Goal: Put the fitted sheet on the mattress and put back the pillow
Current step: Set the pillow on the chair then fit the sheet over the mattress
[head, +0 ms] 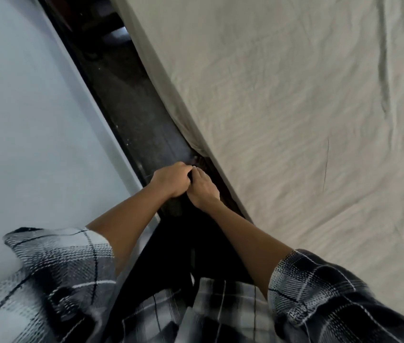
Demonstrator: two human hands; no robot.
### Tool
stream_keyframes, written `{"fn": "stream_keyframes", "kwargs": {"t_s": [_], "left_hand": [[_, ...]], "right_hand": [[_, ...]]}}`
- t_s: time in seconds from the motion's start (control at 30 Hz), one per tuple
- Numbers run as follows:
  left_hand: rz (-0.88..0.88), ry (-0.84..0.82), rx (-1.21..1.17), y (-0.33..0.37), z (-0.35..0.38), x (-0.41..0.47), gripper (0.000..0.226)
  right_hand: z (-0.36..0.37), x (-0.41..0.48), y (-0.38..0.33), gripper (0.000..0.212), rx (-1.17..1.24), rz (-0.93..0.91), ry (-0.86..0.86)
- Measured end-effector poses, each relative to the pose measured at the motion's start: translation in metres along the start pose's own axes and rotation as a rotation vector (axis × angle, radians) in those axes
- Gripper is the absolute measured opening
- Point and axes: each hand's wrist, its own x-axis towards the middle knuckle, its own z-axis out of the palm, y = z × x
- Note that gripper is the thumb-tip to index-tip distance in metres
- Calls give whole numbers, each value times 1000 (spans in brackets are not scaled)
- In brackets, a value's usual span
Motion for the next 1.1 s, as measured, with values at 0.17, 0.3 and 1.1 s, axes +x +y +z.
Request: {"fn": "stream_keyframes", "kwargs": {"t_s": [0.17,0.3,1.1], "left_hand": [[-14,-32,-55,-26,-3,57,46],[-20,-51,-84,-41,10,92,42],[129,189,-59,-111,90,248,41]], "right_hand": [[10,69,9,56,-12,69,-71],[23,114,19,63,-20,125,-93],[102,255,44,65,2,419,297]]}}
